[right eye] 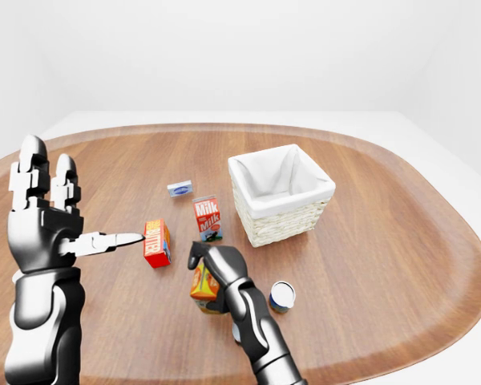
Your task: Pick up the orange juice, and put it in the basket.
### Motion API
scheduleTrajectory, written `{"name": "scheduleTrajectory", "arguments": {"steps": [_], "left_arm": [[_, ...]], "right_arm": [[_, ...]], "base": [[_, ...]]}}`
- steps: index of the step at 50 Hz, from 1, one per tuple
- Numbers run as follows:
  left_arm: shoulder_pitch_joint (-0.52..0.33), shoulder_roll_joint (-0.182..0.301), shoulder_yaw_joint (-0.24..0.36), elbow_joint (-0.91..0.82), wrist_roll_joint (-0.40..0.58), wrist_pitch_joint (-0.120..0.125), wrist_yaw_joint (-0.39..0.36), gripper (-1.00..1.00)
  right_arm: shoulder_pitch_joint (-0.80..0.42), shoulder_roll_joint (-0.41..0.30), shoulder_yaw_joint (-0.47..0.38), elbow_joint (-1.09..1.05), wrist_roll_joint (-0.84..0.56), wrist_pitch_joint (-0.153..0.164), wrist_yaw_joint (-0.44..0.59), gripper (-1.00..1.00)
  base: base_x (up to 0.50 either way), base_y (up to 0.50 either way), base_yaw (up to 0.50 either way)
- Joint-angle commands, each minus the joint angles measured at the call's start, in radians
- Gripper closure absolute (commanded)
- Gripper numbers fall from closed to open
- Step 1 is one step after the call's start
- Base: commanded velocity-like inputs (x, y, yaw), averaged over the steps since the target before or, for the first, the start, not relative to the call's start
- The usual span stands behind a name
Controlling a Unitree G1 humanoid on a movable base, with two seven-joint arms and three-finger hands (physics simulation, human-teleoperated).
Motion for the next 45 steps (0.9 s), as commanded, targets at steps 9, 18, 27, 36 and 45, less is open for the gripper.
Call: {"name": "scheduleTrajectory", "arguments": {"steps": [9,18,27,36,45], "left_arm": [[-0.002,0.001,0.003,0.002,-0.001,0.000,-0.002,-1.00],[-0.006,0.003,0.005,0.016,-0.002,0.000,-0.003,-1.00],[-0.005,0.003,0.003,0.009,-0.002,0.000,-0.001,-1.00],[-0.008,0.004,0.006,0.024,-0.004,0.000,-0.003,-1.00],[-0.009,0.006,0.008,0.031,-0.006,0.000,-0.004,-1.00]], "right_arm": [[-0.009,0.001,0.001,-0.100,-0.029,0.000,0.034,1.00],[-0.011,0.003,0.001,-0.129,-0.029,0.000,0.051,1.00],[-0.011,0.001,-0.001,-0.150,-0.029,0.000,0.062,1.00],[-0.031,0.001,-0.012,-0.163,-0.030,0.000,0.077,1.00],[-0.065,0.007,-0.025,-0.173,-0.037,0.000,0.102,1.00]], "base": [[0.00,0.00,0.00],[0.00,0.00,0.00],[0.00,0.00,0.00],[0.00,0.00,0.00],[0.00,0.00,0.00]]}}
